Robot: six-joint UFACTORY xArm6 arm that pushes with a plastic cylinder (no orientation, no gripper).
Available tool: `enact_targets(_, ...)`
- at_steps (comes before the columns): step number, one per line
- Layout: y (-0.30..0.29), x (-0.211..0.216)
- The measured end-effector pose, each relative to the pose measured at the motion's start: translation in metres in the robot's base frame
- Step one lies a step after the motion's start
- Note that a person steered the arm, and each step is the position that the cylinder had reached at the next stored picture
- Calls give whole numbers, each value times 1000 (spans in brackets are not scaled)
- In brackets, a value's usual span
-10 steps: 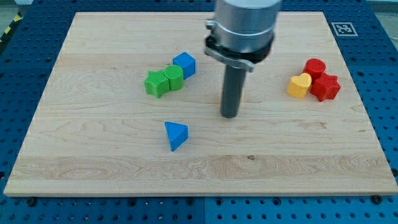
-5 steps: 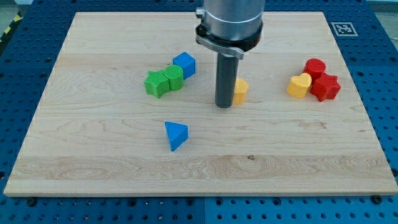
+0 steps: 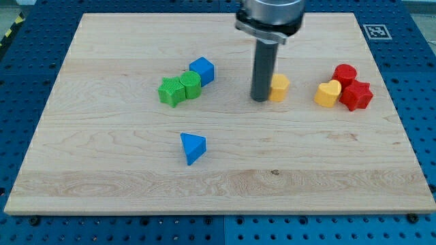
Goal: Push the yellow hexagon close to the red circle
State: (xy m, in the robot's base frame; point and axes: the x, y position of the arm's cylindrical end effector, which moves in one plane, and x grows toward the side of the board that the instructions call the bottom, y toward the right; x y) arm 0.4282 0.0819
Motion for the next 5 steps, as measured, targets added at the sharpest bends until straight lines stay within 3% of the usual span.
enact_targets(2, 15, -29)
enact_targets(5, 54, -34)
